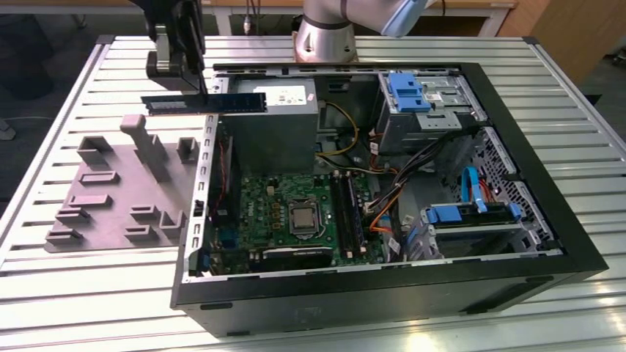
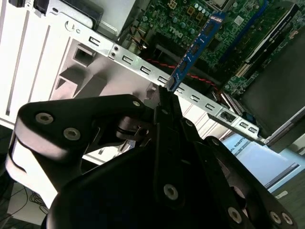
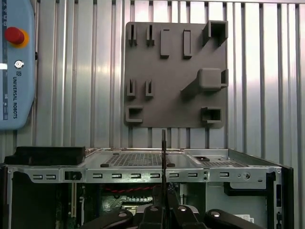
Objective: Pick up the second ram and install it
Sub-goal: 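Pick up the second ram and move it above second insertion slot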
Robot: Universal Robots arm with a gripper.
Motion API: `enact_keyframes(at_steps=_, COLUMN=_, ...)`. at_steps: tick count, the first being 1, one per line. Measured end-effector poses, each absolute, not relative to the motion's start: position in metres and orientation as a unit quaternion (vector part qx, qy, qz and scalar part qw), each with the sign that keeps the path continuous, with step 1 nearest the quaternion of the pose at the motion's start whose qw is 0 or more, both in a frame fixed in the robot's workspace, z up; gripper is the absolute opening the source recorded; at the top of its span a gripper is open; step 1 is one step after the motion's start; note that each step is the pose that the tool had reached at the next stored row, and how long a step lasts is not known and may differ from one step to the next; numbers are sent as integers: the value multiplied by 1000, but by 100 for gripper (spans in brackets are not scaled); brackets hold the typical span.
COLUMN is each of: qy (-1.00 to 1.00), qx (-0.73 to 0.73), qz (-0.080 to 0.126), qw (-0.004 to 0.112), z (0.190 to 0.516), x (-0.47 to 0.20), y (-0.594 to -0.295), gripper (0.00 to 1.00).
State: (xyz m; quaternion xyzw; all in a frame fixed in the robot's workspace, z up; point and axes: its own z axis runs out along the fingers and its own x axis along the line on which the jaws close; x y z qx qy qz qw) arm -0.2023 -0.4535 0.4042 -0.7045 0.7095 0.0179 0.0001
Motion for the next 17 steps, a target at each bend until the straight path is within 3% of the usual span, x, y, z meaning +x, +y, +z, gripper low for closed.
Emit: enact_keyframes(at_steps=17, qy=709, qx=-704, qz=18, qw=0, z=404, x=-171, y=-453, gripper=14)
